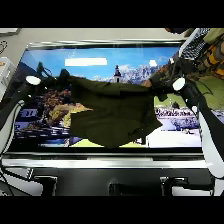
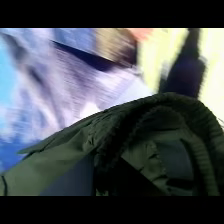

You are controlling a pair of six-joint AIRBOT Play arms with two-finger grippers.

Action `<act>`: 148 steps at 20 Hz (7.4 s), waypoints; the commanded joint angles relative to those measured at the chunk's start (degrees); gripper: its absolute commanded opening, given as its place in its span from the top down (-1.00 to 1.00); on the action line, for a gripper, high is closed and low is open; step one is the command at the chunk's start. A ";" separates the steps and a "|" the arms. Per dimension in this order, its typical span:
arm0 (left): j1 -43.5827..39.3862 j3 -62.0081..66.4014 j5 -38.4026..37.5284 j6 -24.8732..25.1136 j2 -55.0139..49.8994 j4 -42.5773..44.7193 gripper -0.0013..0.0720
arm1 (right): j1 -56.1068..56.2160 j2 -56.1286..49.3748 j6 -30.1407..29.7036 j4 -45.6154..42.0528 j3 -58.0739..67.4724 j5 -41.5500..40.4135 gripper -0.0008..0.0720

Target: Fold the clothes and pants, and hang the long-sleeved shirts on hangers.

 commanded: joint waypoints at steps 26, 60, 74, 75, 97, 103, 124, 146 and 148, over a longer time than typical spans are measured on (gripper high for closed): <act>-16.52 -8.63 -46.80 -29.66 26.43 34.84 0.93 | -0.20 7.02 -6.29 -15.52 1.46 32.92 0.88; -28.09 -29.77 -40.26 -34.77 23.28 36.74 0.92 | -0.15 2.32 -7.98 -21.07 -8.11 38.21 0.86; -18.14 -28.59 -40.35 -16.20 30.75 36.57 -0.57 | -23.43 1.31 -35.95 8.22 6.08 46.25 -0.93; -16.83 -28.59 -40.33 -14.19 31.43 35.85 -0.57 | -25.31 -0.72 -38.21 8.46 6.05 49.13 -0.93; -14.49 -28.61 -37.88 -10.36 32.00 33.94 -0.57 | -25.35 -17.94 -58.84 11.32 5.95 48.61 -0.94; -14.49 -28.63 -37.68 -10.34 31.85 33.94 -0.57 | -21.68 -19.43 -58.64 10.69 5.92 47.98 -0.94; -14.49 -28.63 -31.34 -10.56 31.69 29.46 -0.49 | -12.70 -14.97 -56.50 11.74 5.22 46.90 0.88; -45.86 -12.70 -1.27 -5.03 -1.11 -14.84 0.93 | -12.63 24.50 -33.53 10.80 5.22 54.07 0.88; -47.56 -9.14 -1.25 -4.94 -4.70 -18.10 0.93 | -12.63 25.29 -32.79 10.80 5.22 54.69 0.88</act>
